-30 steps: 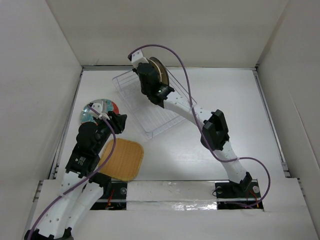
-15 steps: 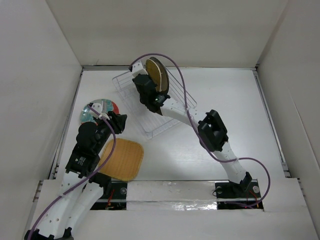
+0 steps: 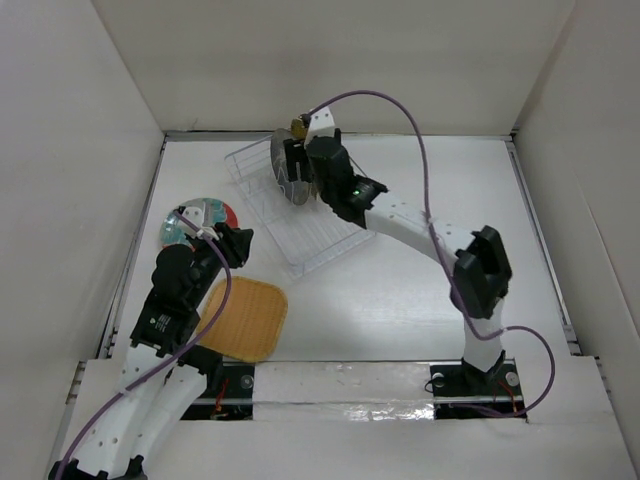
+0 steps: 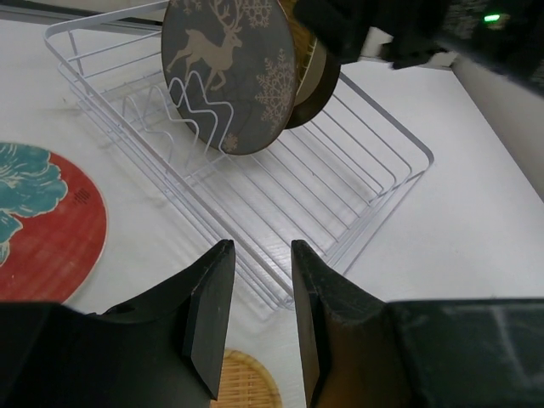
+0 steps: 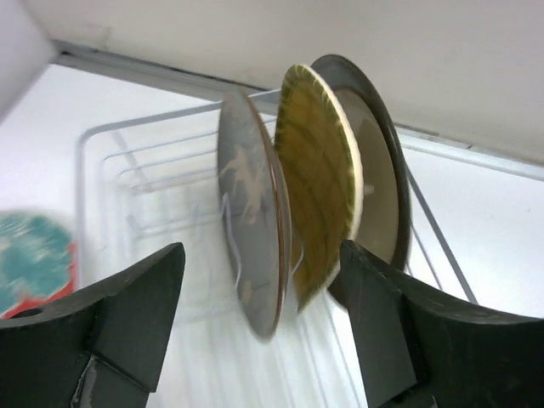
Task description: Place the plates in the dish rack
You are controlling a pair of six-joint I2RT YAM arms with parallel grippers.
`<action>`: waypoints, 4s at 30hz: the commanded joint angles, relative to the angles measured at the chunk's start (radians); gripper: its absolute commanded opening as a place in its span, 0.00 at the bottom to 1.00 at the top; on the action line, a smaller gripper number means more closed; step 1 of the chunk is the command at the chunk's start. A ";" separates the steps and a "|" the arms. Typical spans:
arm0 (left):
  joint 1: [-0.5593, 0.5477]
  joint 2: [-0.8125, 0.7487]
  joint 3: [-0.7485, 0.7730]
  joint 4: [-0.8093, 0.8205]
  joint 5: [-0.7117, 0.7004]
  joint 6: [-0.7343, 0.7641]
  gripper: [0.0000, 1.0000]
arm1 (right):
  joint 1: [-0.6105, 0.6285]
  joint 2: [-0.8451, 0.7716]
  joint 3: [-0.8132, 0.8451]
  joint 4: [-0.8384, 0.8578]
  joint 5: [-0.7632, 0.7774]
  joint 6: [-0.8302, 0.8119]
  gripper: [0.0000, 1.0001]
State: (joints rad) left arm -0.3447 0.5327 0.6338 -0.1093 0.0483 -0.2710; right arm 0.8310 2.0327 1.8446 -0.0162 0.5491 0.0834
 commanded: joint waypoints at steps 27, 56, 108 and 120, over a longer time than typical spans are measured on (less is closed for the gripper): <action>0.004 -0.119 0.001 0.023 -0.001 -0.011 0.15 | 0.355 -0.239 -1.105 0.694 -0.518 1.049 0.65; 0.004 -0.181 0.001 0.031 -0.027 -0.010 0.16 | 0.408 -0.529 -1.219 0.640 -0.263 0.987 0.00; 0.004 -0.138 -0.003 0.043 -0.076 -0.011 0.18 | 0.149 0.195 -0.257 0.786 0.265 -0.090 0.14; 0.004 -0.054 0.015 0.034 -0.119 -0.063 0.25 | 0.099 -0.001 -0.344 0.478 0.029 0.213 0.67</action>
State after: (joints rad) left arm -0.3447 0.4282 0.6338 -0.1062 -0.0437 -0.2966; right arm 0.9478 2.1719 1.5219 0.4500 0.6422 0.2165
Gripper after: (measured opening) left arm 0.249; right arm 0.656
